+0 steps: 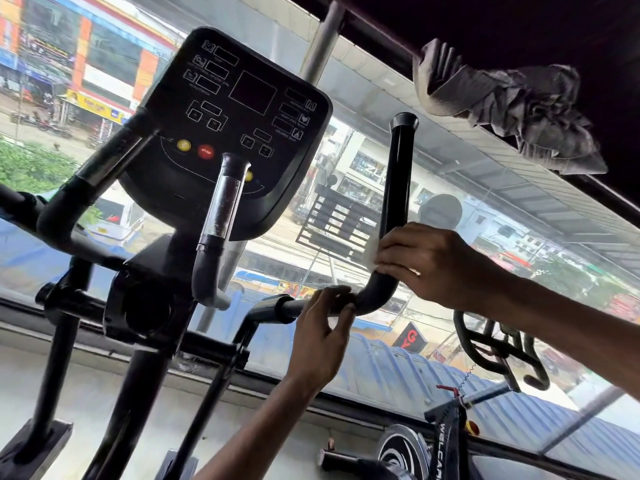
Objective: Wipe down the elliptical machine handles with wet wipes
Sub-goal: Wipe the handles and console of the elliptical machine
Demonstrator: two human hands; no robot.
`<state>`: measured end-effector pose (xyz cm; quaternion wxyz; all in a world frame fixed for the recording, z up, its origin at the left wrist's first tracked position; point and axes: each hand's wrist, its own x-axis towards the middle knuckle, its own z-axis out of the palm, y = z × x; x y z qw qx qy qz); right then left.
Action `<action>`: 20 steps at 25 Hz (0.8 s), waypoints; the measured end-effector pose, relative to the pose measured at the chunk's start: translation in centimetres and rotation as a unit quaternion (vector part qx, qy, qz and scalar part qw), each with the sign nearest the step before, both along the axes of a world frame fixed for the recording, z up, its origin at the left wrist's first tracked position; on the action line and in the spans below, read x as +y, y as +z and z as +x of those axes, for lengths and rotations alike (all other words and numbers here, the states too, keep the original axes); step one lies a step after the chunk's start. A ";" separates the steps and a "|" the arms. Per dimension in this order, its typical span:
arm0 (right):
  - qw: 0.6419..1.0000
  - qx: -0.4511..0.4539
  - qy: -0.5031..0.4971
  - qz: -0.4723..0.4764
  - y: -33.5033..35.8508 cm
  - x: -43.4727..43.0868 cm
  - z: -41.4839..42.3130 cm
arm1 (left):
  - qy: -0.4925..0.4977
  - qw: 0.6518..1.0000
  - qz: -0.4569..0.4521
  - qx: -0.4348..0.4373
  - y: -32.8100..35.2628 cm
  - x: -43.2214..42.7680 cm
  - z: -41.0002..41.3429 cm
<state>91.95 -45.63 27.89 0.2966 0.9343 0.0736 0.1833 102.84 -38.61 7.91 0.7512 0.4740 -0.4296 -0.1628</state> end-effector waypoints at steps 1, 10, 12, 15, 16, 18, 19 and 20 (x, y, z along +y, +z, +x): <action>0.999 -0.036 -0.011 0.005 0.4 -0.2 0.2 | 0.012 1.000 -0.001 0.001 -0.5 -0.1 0.0; 0.997 -0.069 -0.040 0.004 -2.8 1.7 -0.4 | 0.047 0.999 -0.002 -0.014 -1.9 -0.1 0.5; 0.992 -0.104 -0.071 -0.019 -4.0 2.0 -0.5 | 0.048 0.999 0.002 -0.016 -2.0 -0.1 0.5; 0.991 -0.046 -0.092 -0.085 -6.9 3.2 -1.3 | 0.046 0.999 0.002 -0.022 -1.9 0.0 0.7; 0.991 -0.026 -0.094 -0.095 -7.6 3.6 -1.4 | 0.044 0.999 0.001 -0.028 -1.9 0.1 0.8; 0.989 -0.003 -0.103 -0.104 -8.6 4.0 -1.1 | 0.041 0.998 -0.004 -0.038 -1.8 0.4 1.1; 0.988 0.004 -0.109 -0.108 -9.1 4.1 -0.9 | 0.042 0.998 -0.006 -0.042 -1.8 0.6 1.2; 0.988 0.008 -0.115 -0.105 -9.7 4.3 -0.7 | 0.045 0.998 -0.009 -0.048 -1.8 1.0 1.4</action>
